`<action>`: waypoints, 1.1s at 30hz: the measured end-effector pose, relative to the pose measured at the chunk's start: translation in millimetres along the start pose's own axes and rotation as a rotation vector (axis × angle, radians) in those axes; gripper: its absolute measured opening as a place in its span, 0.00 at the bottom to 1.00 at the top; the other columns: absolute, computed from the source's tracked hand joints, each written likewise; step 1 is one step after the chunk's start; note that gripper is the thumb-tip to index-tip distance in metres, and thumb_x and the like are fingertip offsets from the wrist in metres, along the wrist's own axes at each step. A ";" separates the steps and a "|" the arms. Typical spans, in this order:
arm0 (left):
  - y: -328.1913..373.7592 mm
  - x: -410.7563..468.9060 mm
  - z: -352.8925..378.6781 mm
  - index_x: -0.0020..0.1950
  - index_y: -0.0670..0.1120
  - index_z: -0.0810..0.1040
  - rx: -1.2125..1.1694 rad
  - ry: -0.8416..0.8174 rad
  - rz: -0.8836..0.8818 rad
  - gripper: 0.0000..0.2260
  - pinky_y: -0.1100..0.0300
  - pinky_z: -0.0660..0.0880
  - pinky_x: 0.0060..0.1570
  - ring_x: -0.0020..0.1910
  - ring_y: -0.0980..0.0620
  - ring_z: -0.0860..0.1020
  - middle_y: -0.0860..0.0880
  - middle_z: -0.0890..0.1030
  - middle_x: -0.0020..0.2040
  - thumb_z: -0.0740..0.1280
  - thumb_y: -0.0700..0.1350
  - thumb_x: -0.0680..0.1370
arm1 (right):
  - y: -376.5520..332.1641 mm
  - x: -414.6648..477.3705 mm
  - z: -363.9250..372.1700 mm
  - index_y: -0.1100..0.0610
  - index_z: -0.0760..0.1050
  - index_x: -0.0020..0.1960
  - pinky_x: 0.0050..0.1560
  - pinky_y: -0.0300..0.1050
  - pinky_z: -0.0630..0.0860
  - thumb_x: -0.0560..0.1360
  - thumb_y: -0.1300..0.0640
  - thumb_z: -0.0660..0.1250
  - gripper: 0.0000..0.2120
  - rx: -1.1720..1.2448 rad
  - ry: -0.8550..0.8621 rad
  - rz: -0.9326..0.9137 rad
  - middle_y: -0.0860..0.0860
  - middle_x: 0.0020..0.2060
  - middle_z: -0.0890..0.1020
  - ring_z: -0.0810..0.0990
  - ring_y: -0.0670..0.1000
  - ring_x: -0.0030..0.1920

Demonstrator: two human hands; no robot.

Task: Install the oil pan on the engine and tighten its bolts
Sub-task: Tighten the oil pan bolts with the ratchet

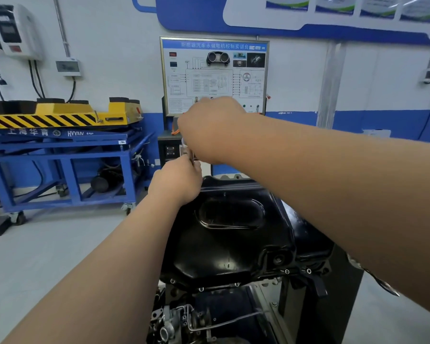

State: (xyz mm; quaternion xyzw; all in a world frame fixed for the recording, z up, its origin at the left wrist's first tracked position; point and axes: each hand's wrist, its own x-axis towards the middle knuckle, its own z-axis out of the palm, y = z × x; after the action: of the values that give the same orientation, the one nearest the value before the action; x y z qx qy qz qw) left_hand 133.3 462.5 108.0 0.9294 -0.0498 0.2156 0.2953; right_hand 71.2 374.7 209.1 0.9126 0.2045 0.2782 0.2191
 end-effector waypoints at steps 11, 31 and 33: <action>0.9 -7.0 1.8 0.32 0.47 0.64 0.113 0.184 -0.010 0.14 0.53 0.66 0.38 0.29 0.49 0.67 0.49 0.69 0.30 0.60 0.45 0.77 | 5.8 -0.9 14.5 0.52 0.65 0.37 0.27 0.43 0.56 0.78 0.46 0.55 0.14 0.065 -0.011 0.141 0.48 0.33 0.66 0.63 0.49 0.30; -5.0 -2.4 5.0 0.41 0.51 0.70 0.076 0.172 0.071 0.09 0.55 0.69 0.34 0.37 0.43 0.76 0.47 0.76 0.37 0.61 0.53 0.78 | 15.0 -4.5 18.0 0.52 0.62 0.33 0.28 0.43 0.58 0.76 0.43 0.56 0.18 0.079 -0.017 0.069 0.48 0.32 0.68 0.65 0.49 0.30; -6.0 -2.3 4.3 0.42 0.49 0.69 0.075 0.180 0.086 0.09 0.55 0.69 0.34 0.38 0.42 0.75 0.45 0.76 0.38 0.60 0.51 0.79 | 10.8 -5.9 20.1 0.52 0.61 0.33 0.28 0.43 0.59 0.77 0.42 0.55 0.18 0.098 -0.014 0.069 0.48 0.32 0.68 0.65 0.49 0.30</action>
State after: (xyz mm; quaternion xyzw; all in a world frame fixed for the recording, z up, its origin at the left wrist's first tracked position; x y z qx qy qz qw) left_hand 134.2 465.0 100.7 0.9136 -0.0550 0.3125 0.2541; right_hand 81.4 357.1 197.1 0.9306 0.1847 0.2690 0.1658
